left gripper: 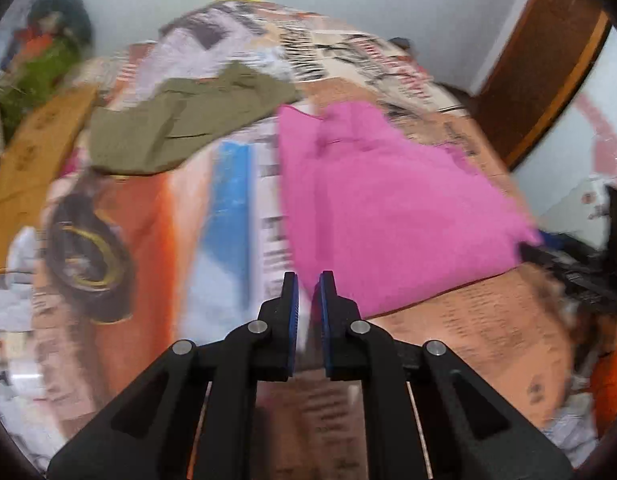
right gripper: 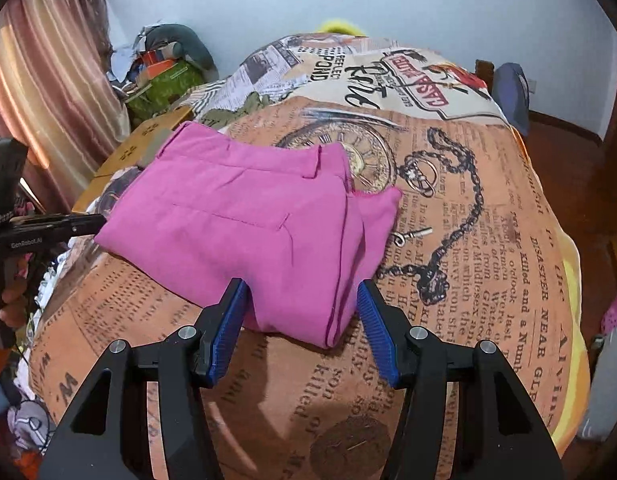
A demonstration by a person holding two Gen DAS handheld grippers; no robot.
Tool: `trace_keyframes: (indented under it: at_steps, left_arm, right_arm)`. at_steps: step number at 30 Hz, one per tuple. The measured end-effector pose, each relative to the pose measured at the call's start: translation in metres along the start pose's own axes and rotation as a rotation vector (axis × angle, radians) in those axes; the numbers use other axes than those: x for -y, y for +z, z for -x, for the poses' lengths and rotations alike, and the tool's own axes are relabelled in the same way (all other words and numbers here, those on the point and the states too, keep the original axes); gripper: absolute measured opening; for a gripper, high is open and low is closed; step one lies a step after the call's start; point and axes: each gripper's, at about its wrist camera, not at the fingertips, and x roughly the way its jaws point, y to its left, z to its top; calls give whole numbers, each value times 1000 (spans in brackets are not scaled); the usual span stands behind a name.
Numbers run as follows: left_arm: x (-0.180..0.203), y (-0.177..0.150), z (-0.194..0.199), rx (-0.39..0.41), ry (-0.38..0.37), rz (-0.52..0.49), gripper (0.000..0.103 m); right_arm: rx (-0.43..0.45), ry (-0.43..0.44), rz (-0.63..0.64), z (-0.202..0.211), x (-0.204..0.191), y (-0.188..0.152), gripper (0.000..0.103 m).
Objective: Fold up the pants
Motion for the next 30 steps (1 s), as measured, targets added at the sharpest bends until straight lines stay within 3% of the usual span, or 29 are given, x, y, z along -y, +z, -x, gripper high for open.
trace_keyframes:
  at_steps: [5, 11, 15, 17, 19, 24, 26, 30]
  left_arm:
    - [-16, -10, -3, -33, 9, 12, 9]
    - [-5, 18, 19, 47, -1, -39, 11]
    - [18, 48, 24, 96, -50, -81, 28]
    - [31, 60, 19, 99, -89, -95, 31]
    - [48, 70, 8, 85, -121, -128, 31]
    - [75, 73, -38, 14, -81, -214, 31]
    - [71, 69, -56, -11, -82, -197, 32]
    - [66, 68, -57, 4, -113, -180, 33]
  right_arm:
    - [-11, -15, 11, 9, 3, -4, 51]
    - [58, 12, -4, 22, 4, 18, 52]
    - [75, 33, 26, 13, -5, 40, 52]
    - [74, 51, 48, 5, -11, 49, 52]
    - [61, 73, 77, -8, -19, 57, 52]
    - [-47, 94, 137, -49, -31, 56, 51]
    - [-73, 106, 139, -59, -31, 53, 51]
    - [-81, 144, 112, -55, -21, 54, 51]
